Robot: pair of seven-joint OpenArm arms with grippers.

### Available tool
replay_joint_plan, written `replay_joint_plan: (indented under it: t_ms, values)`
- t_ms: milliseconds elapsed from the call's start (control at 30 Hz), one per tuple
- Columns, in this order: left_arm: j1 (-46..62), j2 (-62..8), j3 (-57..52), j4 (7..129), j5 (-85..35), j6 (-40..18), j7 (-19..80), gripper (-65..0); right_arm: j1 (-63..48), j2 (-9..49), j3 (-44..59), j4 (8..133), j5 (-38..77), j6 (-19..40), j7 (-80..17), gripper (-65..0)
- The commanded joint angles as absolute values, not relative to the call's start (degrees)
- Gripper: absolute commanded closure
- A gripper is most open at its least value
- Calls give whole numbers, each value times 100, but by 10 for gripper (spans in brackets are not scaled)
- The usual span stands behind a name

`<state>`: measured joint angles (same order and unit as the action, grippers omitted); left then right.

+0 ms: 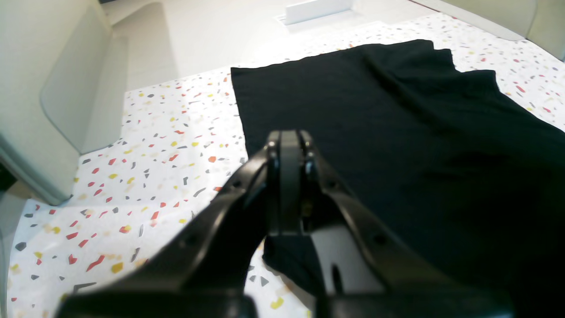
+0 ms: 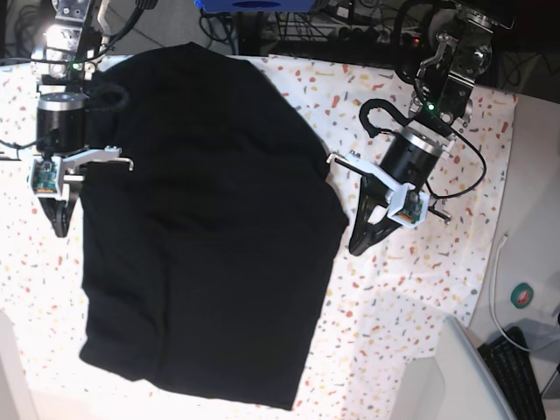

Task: Layout the t-shirt on the table in an organized manner, then fold the t-shirt properly
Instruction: 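Pinch the shirt side with the left gripper and tug it outward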

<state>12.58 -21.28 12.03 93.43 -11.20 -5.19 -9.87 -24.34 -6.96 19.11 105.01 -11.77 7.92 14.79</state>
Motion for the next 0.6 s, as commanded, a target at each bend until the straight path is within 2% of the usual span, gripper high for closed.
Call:
replay_joint_plan:
  t_ms: [0, 567]
  values:
    - [1218, -2176, 1174, 9455, -1156, -505, -1174, 0, -2404, -690, 1938, 10615, -1130, 752, 1640, 0]
    - [1323, -2185, 1174, 9543, -1156, -505, -1200, 0, -2492, -690, 1974, 10615, -1138, 752, 1640, 0]
